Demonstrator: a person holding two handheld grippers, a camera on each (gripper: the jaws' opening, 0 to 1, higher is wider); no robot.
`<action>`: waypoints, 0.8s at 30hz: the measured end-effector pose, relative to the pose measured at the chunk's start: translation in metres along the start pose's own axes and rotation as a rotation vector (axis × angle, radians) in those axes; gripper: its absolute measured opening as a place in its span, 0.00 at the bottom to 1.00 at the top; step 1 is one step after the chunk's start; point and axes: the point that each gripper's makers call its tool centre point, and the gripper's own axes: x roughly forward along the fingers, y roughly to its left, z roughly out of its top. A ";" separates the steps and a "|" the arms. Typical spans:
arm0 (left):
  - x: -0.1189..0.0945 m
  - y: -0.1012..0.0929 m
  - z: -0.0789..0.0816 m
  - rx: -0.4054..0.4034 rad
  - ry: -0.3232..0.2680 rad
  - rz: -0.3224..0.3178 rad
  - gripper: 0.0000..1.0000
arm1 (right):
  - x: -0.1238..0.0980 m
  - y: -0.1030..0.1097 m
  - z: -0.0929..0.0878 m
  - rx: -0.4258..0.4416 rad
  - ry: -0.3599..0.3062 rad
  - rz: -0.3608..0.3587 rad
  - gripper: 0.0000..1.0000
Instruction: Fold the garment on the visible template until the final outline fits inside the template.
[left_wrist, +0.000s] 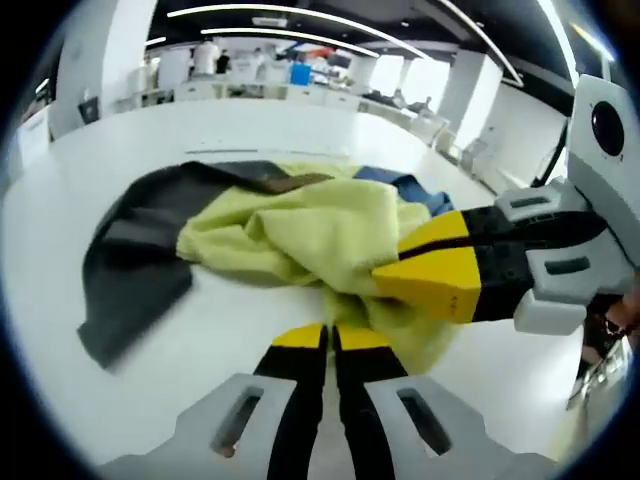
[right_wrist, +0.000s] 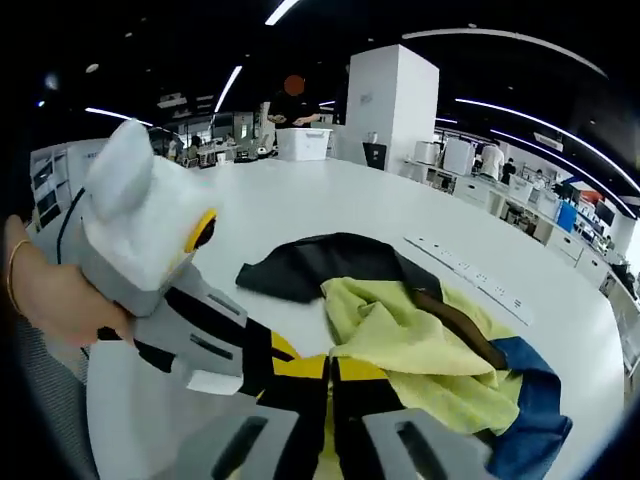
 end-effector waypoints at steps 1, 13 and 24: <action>0.000 0.000 0.000 0.000 0.000 0.000 0.00 | 0.002 0.003 -0.004 0.008 0.007 0.003 0.00; 0.000 0.001 -0.002 0.014 0.008 0.000 0.00 | 0.008 0.007 -0.020 0.009 0.029 0.001 0.00; -0.002 0.006 -0.001 0.005 0.004 0.014 0.00 | -0.029 -0.030 -0.004 0.072 -0.038 -0.090 0.29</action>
